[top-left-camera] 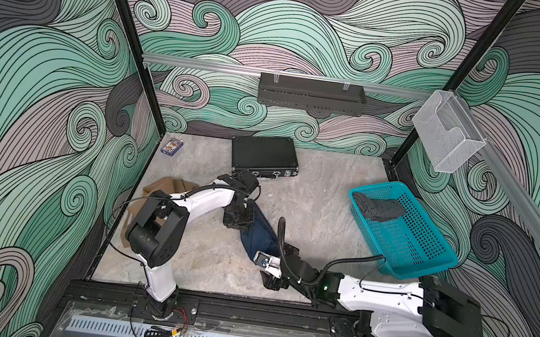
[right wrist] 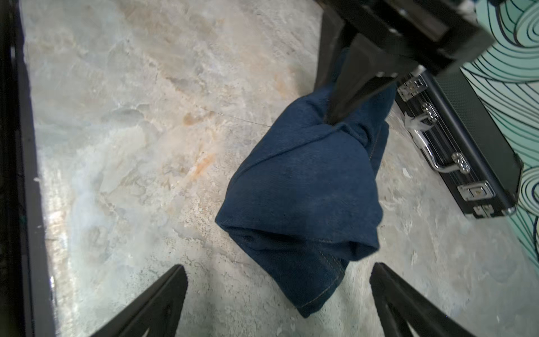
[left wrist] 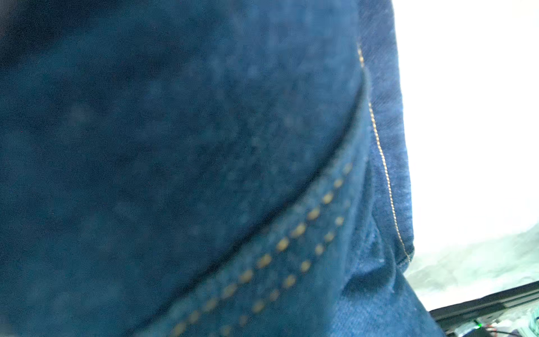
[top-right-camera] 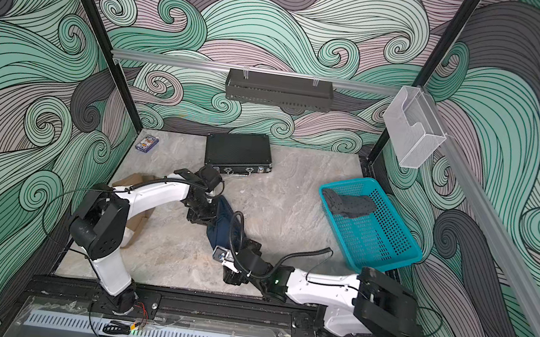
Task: Roll up the skirts
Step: Roll the skirt at the center of the board.
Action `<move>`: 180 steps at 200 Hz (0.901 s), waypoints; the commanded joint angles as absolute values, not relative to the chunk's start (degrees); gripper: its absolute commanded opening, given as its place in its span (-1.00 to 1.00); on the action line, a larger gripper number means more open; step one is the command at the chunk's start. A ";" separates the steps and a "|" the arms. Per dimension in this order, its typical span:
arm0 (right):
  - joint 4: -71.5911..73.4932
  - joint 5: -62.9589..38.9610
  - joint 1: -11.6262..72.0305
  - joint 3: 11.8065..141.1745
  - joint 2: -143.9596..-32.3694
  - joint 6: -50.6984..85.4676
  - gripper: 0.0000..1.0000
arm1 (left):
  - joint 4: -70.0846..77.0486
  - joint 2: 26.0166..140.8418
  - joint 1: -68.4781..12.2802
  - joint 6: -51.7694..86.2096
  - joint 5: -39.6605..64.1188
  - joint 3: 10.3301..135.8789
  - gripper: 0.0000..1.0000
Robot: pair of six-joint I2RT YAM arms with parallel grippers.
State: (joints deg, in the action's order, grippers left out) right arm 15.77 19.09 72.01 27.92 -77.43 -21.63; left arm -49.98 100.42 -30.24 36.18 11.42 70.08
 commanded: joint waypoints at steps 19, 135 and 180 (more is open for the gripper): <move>30.53 25.47 74.39 29.38 -88.17 -36.23 0.98 | -58.62 103.10 -29.79 33.66 14.09 72.55 -1.00; 38.85 33.69 75.37 33.75 -103.15 -33.46 0.29 | -60.75 106.60 -29.27 31.51 19.57 76.31 -1.00; 31.37 24.48 71.82 33.11 -98.13 -13.48 -0.99 | -60.13 106.78 -28.84 31.57 21.13 77.73 -1.00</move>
